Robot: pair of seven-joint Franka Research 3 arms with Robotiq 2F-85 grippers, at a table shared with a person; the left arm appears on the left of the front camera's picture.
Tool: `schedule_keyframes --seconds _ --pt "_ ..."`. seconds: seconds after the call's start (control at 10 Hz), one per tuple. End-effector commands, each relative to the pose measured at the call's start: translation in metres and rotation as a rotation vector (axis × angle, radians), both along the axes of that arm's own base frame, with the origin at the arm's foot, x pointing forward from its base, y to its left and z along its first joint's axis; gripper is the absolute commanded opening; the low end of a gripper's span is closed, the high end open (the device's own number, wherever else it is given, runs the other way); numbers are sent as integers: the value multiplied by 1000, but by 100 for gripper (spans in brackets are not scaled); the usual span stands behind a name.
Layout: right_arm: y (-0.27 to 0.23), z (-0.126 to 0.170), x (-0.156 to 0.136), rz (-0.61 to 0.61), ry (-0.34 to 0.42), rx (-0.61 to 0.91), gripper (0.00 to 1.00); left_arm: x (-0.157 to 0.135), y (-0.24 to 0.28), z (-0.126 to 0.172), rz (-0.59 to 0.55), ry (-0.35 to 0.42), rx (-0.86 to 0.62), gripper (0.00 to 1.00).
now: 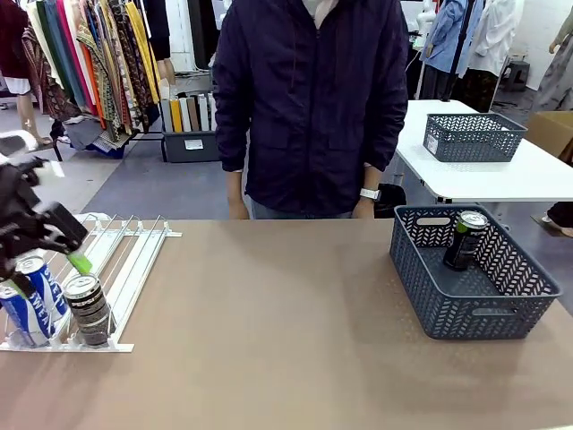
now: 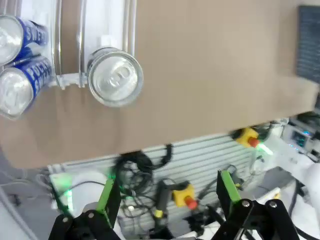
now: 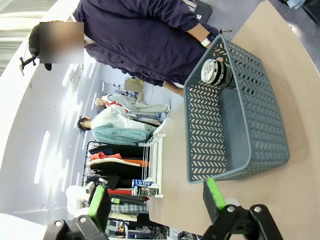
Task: Retrieve and store the cans from the dispenser.
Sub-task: Pick up the last remaining can from one row of the Automatic Can Dispenser and place it in the middle of the table.
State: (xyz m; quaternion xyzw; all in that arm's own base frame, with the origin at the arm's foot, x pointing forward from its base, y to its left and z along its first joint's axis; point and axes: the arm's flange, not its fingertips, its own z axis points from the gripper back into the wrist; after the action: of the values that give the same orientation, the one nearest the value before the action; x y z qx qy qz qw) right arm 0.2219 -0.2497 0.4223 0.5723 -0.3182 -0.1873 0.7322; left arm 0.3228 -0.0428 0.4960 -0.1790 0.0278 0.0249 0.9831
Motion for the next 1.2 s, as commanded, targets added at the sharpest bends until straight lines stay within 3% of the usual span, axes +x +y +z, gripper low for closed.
schedule_keyframes --seconds 0.0,0.4,0.5,0.9,1.1 --pt "0 3 2 -7 -36 6 100 8 0 -22 -67 -86 105 100" --pt "0 3 2 -7 -36 6 100 13 1 -37 -205 -241 244 100" --pt "0 3 2 -7 -36 6 100 14 -6 -33 -146 -156 219 100" --pt "0 3 2 -7 -36 6 100 16 -6 -31 -167 -175 224 100" --pt "0 3 2 -7 -36 6 100 38 -13 -50 -146 -155 241 100"
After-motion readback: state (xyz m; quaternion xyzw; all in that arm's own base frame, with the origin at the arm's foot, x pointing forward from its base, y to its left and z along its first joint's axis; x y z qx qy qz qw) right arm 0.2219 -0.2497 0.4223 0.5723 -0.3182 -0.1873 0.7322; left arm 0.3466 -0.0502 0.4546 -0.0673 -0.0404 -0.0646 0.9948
